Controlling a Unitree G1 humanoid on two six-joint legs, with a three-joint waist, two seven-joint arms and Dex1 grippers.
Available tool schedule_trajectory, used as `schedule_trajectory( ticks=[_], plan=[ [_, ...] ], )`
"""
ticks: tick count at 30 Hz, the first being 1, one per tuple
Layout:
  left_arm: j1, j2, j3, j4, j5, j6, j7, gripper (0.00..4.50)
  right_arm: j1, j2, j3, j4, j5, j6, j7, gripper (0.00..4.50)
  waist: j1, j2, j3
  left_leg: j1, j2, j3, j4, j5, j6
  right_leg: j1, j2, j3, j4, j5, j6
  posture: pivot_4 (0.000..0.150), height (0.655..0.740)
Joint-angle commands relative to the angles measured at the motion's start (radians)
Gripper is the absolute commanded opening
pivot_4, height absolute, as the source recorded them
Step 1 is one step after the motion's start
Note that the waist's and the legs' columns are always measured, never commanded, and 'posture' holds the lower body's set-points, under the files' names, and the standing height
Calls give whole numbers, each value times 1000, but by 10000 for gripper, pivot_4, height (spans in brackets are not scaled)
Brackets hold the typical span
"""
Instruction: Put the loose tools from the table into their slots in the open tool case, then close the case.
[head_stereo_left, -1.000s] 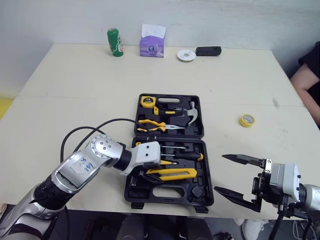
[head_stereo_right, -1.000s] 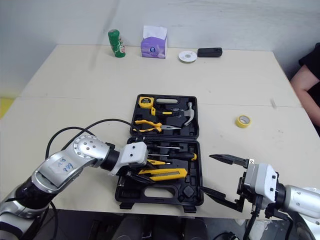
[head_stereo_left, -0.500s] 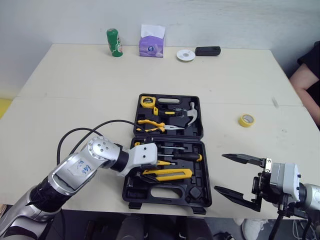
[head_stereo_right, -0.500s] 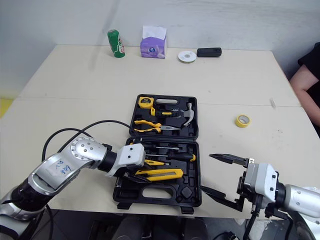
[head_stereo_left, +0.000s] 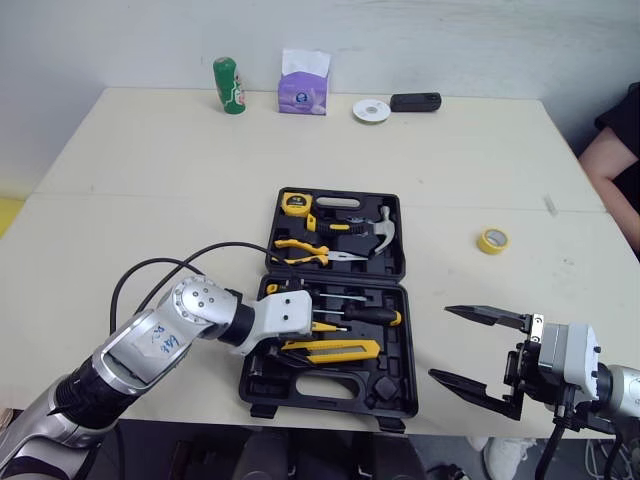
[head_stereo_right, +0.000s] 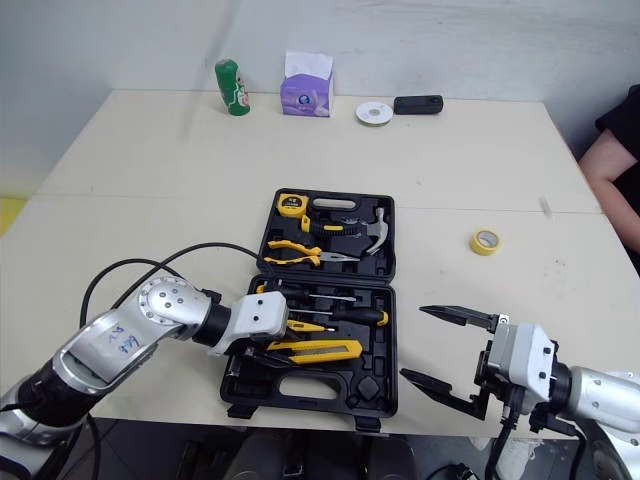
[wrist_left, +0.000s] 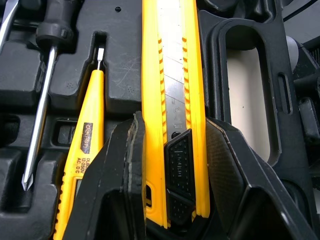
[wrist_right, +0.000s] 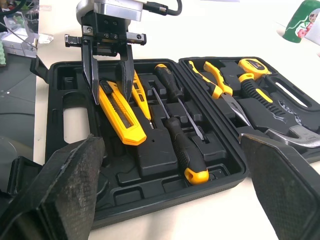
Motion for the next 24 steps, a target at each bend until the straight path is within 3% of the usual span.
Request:
schedule_trajectory(
  ticks=[1, 6, 21, 24],
  plan=[
    [13, 6, 4, -7, 0, -2, -15, 23425, -11, 0, -6, 4, 3, -12, 0, 45000, 0, 0, 0, 0, 0, 0, 0, 0, 0, 0, 0, 0, 0, 0, 0, 1500, 7400],
    [29, -27, 34, 1, -9, -117, -31, 43317, -13, 0, -6, 14, 1, -19, 6, 45000, 0, 0, 0, 0, 0, 0, 0, 0, 0, 0, 0, 0, 0, 0, 0, 1500, 7400],
    [43, -188, 231, 123, -171, -398, -137, 43317, -23, 4, -3, 47, -10, -33, 18, 45000, 0, 0, 0, 0, 0, 0, 2, 0, 1, 0, 0, 0, 1, 0, 0, 1500, 7400],
    [59, -180, 244, 146, -204, -401, -189, 35651, -27, 6, -3, 58, -16, -42, 16, 45000, -2, 0, 0, 0, 0, 0, 3, 0, 1, 1, 0, 0, 2, 0, 0, 1500, 7400]
  ],
)
